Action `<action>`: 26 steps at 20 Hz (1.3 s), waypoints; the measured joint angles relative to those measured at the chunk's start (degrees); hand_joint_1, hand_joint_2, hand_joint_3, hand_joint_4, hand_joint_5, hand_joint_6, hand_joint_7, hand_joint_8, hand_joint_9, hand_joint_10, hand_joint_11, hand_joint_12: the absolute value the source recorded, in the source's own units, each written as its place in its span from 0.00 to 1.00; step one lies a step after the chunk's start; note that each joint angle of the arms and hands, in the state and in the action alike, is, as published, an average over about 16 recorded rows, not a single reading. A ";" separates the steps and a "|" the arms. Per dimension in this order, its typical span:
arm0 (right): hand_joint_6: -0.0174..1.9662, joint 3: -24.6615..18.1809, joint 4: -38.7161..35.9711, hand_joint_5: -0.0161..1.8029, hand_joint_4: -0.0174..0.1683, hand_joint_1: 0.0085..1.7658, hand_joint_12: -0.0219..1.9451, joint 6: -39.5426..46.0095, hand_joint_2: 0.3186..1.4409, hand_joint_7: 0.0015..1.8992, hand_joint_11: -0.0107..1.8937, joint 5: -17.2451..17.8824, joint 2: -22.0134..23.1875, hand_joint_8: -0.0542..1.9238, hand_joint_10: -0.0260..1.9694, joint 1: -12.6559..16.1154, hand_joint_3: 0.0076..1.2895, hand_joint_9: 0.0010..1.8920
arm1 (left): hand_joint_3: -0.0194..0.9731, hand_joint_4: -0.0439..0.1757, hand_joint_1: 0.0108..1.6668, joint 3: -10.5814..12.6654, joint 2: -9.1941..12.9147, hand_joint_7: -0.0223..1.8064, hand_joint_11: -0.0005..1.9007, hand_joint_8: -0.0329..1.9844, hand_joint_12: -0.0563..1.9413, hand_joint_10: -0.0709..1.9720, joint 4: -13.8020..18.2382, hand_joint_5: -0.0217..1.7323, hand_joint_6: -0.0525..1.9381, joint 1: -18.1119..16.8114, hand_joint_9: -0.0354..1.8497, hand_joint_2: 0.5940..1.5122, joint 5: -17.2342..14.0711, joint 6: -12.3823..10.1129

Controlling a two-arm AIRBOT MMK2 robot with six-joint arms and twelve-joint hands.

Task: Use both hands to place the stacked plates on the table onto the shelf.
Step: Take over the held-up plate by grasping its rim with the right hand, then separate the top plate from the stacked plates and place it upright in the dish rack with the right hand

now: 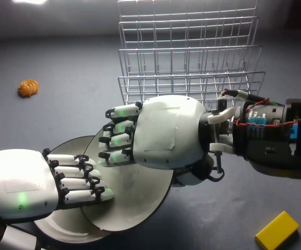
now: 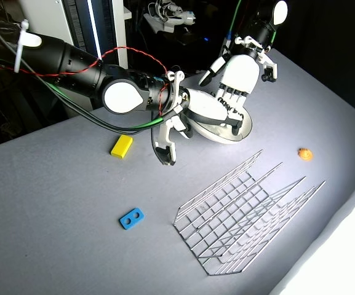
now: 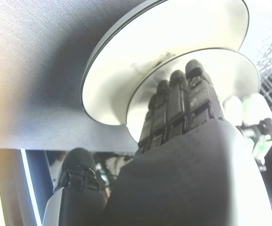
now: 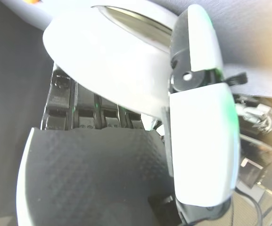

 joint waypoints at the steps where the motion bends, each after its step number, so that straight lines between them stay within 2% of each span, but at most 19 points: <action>1: 0.09 0.21 -0.04 0.22 0.10 0.65 0.51 -0.18 0.59 0.20 0.10 0.13 -0.24 0.06 0.07 0.00 0.00 0.20 | 0.03 0.15 0.00 0.05 0.00 0.08 0.01 0.02 0.10 0.04 -0.17 0.05 0.01 0.00 0.07 0.66 -0.07 0.05; 12: 0.33 0.46 -0.23 0.44 0.11 0.63 0.67 -0.28 0.56 0.47 0.37 2.11 -0.87 0.26 0.17 0.32 0.00 0.52 | 0.03 0.17 0.00 2.13 0.80 0.08 0.01 0.03 0.10 0.04 -2.93 0.07 0.02 -1.27 0.07 0.66 -1.67 0.52; 15: 0.36 0.00 -0.07 0.46 0.12 0.63 0.66 0.08 0.55 0.49 0.40 2.28 -0.68 0.32 0.18 0.50 0.00 0.56 | 0.03 0.18 0.00 3.17 1.54 0.08 0.01 0.03 0.11 0.04 -4.04 0.08 0.02 -2.46 0.07 0.66 -2.22 0.61; 21: 0.37 -1.85 1.15 0.49 0.12 0.64 0.66 0.78 0.55 0.52 0.41 1.78 0.45 0.36 0.17 1.57 0.00 0.60 | 0.03 0.20 0.00 5.90 3.44 0.08 0.01 0.03 0.08 0.04 -5.71 0.09 0.03 -5.32 0.06 0.66 -2.64 0.70; 26: 0.39 -4.22 2.98 0.52 0.11 0.65 0.66 0.92 0.55 0.54 0.42 0.76 2.34 0.38 0.22 3.55 0.00 0.60 | 0.03 0.20 0.00 7.91 5.07 0.08 0.02 0.03 0.07 0.04 -7.15 0.08 0.04 -7.21 0.06 0.66 -2.25 0.70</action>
